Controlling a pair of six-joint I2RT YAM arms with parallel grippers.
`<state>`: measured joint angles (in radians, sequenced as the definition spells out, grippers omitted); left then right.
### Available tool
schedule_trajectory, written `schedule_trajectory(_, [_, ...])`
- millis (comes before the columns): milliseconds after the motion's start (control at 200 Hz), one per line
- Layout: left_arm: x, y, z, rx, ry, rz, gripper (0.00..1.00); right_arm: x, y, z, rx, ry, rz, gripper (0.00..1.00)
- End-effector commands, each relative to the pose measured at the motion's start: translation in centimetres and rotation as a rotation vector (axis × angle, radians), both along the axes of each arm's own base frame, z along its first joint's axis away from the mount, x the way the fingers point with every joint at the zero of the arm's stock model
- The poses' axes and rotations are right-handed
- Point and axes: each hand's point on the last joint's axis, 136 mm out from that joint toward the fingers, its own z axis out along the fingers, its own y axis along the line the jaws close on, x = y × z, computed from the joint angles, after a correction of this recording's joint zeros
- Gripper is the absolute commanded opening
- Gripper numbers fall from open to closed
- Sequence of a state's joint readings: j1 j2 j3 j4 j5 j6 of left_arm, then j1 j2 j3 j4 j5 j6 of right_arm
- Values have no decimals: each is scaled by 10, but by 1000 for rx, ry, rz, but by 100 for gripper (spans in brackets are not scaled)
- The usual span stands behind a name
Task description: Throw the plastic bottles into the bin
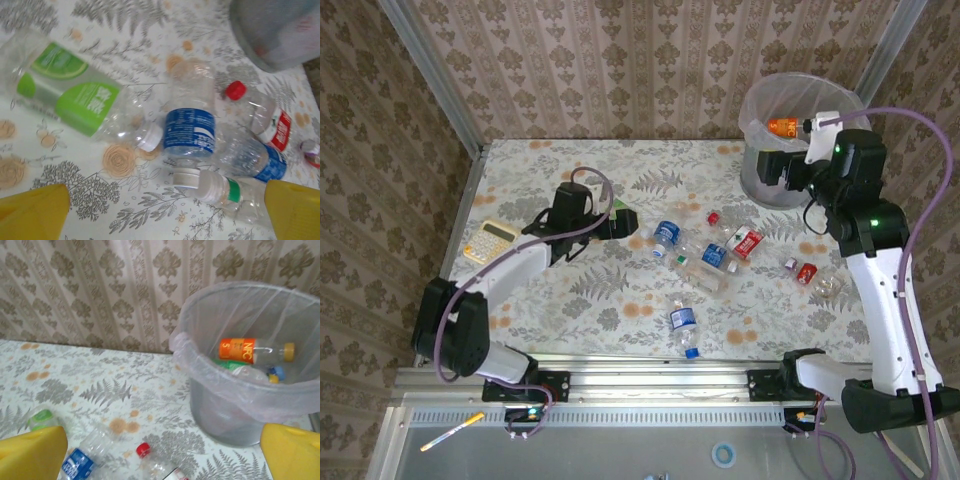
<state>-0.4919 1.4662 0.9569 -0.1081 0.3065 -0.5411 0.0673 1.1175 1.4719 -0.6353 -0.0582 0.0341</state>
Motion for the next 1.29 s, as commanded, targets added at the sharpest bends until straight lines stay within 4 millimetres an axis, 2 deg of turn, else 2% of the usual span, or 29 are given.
schedule_trajectory(0, [2, 5, -14, 6, 155, 99, 100, -12, 16, -12, 21, 39, 66, 100])
schedule_trajectory(180, [8, 11, -35, 131, 258, 164, 100, -22, 29, -26, 16, 64, 106, 100])
schedule_trajectory(445, [21, 6, -69, 263, 359, 222, 100, -36, 41, -42, 18, 93, 144, 100])
schedule_trajectory(670, [41, -8, -73, 301, 343, 228, 100, -50, 44, -47, 21, 91, 166, 100])
schedule_trajectory(910, [54, -13, -83, 323, 347, 239, 100, -58, 47, -50, 18, 92, 187, 100])
schedule_trajectory(1290, [71, -6, -105, 521, 353, 188, 100, -56, 50, -62, 1, 105, 210, 100])
